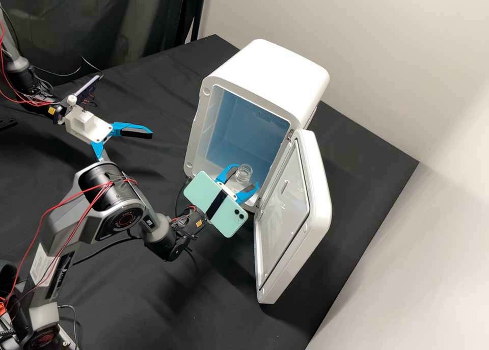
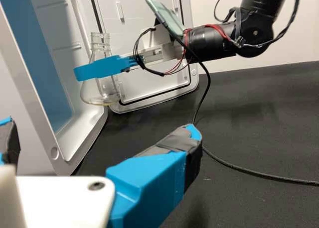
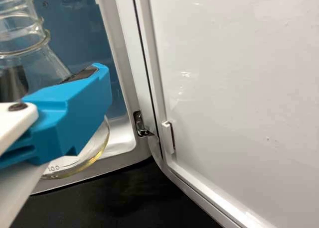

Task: Place the flask in the incubator

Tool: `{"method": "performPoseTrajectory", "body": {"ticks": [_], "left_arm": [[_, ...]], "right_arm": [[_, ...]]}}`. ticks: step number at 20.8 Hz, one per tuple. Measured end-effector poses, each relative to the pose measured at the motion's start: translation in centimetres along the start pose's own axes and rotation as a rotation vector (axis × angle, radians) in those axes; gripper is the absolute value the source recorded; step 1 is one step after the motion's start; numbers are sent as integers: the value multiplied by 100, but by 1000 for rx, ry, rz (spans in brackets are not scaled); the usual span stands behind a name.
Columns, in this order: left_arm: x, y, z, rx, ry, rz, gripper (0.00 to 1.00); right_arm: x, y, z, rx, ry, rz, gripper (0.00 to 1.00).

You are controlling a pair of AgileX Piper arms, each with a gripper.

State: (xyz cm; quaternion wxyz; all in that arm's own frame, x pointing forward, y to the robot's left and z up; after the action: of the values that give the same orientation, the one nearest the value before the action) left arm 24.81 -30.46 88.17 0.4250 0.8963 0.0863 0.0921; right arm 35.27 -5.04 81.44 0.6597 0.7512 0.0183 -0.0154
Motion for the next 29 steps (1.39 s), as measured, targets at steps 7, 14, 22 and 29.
{"method": "performPoseTrajectory", "body": {"ticks": [7, 14, 22, 29], "left_arm": [[0, 0, 0, 0, 0, 0, 100], [0, 0, 0, 0, 0, 0, 100], [0, 0, 0, 0, 0, 0, 100], [0, 0, 0, 0, 0, 0, 100]], "right_arm": [[168, -123, -13, 39, -26, -23, 0], [345, -312, -172, 35, 8, -81, 0], [554, -499, -178, 38, -14, -134, 0], [761, -424, -224, 34, -35, -131, 0]]}}
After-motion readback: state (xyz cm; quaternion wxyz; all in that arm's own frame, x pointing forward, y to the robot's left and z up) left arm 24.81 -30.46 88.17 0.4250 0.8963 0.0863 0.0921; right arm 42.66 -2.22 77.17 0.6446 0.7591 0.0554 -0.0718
